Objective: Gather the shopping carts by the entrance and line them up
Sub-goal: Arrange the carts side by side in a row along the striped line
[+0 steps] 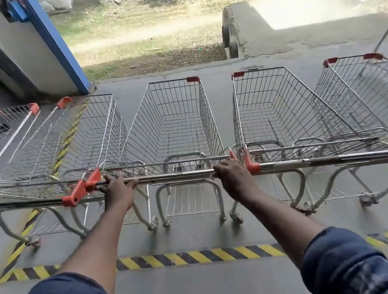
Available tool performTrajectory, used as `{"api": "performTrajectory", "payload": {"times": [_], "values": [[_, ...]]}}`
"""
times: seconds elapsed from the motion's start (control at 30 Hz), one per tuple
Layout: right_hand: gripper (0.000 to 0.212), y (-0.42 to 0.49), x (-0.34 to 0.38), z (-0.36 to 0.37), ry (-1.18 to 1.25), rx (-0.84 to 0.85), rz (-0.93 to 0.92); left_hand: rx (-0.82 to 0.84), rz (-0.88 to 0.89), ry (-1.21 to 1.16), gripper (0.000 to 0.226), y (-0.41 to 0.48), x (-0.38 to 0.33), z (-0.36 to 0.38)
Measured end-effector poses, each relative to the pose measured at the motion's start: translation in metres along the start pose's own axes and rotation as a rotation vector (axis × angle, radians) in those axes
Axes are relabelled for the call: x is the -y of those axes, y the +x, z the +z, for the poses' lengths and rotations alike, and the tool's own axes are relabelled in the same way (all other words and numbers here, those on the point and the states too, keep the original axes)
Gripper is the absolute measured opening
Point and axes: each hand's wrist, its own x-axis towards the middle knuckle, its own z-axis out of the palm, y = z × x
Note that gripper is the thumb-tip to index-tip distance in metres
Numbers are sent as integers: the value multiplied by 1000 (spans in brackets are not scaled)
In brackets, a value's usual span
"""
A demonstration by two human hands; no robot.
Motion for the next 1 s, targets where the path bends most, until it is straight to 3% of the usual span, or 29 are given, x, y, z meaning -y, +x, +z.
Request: {"api": "performTrajectory", "payload": {"times": [0.43,1.0], "values": [[23,-3,-8,-6,-90,41,106,40,102,213,43,1,4,1],[22,-4,-3,-4,-14,-23,152,14,154,209,52,2,14,3]]}}
